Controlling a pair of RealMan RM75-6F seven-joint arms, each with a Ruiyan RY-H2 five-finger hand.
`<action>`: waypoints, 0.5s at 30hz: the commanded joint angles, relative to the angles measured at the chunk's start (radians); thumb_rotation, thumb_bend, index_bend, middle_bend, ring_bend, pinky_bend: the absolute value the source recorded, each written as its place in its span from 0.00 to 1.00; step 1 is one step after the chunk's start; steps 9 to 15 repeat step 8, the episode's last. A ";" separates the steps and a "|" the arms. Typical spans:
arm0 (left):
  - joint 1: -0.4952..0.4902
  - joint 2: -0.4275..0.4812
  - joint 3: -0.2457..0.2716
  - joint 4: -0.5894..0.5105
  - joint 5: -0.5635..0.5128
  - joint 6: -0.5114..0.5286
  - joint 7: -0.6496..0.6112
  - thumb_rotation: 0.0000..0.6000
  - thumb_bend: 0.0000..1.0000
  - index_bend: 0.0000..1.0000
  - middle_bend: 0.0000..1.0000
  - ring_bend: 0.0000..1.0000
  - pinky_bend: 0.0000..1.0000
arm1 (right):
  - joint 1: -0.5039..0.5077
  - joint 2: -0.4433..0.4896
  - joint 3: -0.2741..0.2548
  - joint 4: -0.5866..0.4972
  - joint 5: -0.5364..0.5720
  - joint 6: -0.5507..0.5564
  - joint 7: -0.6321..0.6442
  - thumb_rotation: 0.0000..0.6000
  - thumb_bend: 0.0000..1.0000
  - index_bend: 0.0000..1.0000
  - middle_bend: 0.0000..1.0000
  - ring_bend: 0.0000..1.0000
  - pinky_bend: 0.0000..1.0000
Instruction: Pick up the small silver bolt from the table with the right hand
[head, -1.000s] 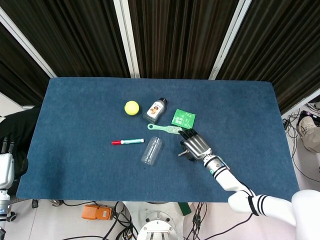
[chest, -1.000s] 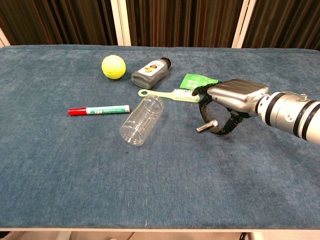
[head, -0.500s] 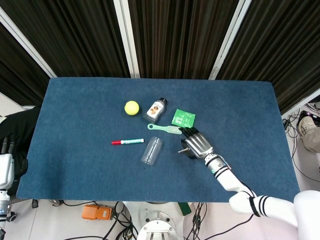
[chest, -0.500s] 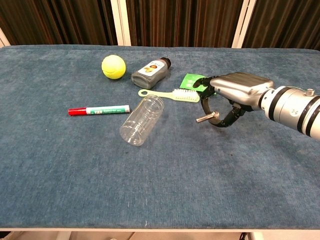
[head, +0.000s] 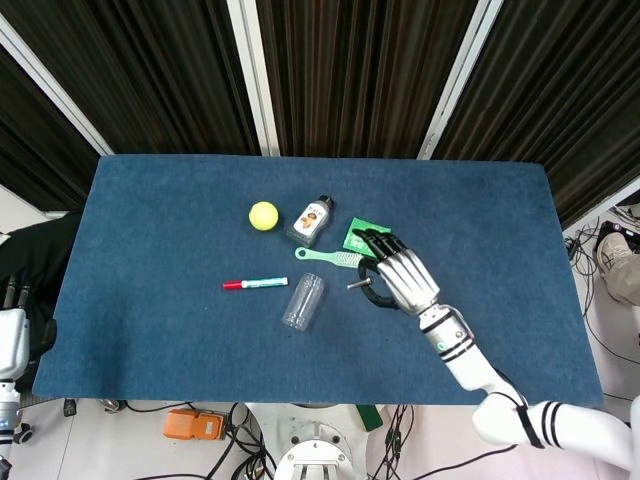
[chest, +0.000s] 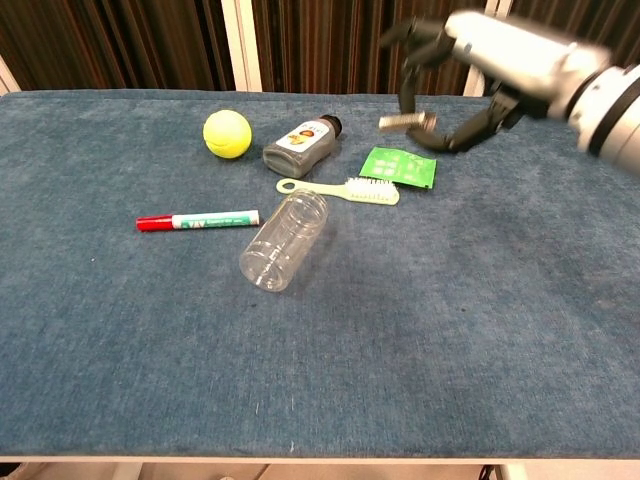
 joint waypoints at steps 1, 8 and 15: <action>0.000 0.000 0.000 -0.002 -0.001 -0.002 -0.001 1.00 0.39 0.11 0.03 0.04 0.07 | -0.043 0.071 0.011 -0.077 -0.029 0.061 0.058 1.00 0.66 0.77 0.14 0.17 0.23; -0.001 -0.001 -0.002 -0.007 -0.005 -0.002 0.001 1.00 0.40 0.11 0.03 0.04 0.07 | -0.084 0.181 0.032 -0.145 0.042 0.019 0.459 1.00 0.66 0.79 0.14 0.17 0.23; -0.001 -0.001 -0.002 -0.007 -0.005 -0.002 0.001 1.00 0.40 0.11 0.03 0.04 0.07 | -0.084 0.181 0.032 -0.145 0.042 0.019 0.459 1.00 0.66 0.79 0.14 0.17 0.23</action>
